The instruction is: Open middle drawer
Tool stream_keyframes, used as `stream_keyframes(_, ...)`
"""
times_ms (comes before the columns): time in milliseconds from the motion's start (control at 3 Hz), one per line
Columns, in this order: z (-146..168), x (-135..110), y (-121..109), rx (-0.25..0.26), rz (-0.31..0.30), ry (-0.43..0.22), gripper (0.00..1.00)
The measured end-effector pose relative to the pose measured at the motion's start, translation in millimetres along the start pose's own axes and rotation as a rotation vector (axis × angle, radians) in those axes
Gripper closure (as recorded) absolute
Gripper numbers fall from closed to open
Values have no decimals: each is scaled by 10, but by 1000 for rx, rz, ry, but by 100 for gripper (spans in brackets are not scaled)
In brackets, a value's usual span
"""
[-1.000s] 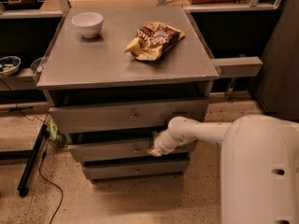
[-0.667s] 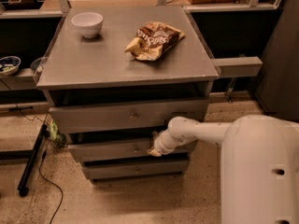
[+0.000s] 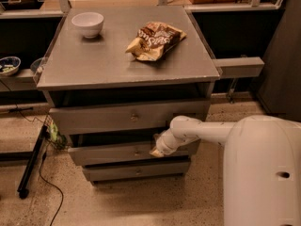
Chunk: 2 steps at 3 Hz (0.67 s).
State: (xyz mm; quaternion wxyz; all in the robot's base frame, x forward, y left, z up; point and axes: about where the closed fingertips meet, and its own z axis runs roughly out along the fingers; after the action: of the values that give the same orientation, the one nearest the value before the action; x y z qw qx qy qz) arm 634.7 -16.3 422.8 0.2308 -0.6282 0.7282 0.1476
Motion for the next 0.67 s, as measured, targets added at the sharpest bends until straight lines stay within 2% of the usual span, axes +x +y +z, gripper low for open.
stream_keyframes(667,-47,-1,-66,0,0,0,100)
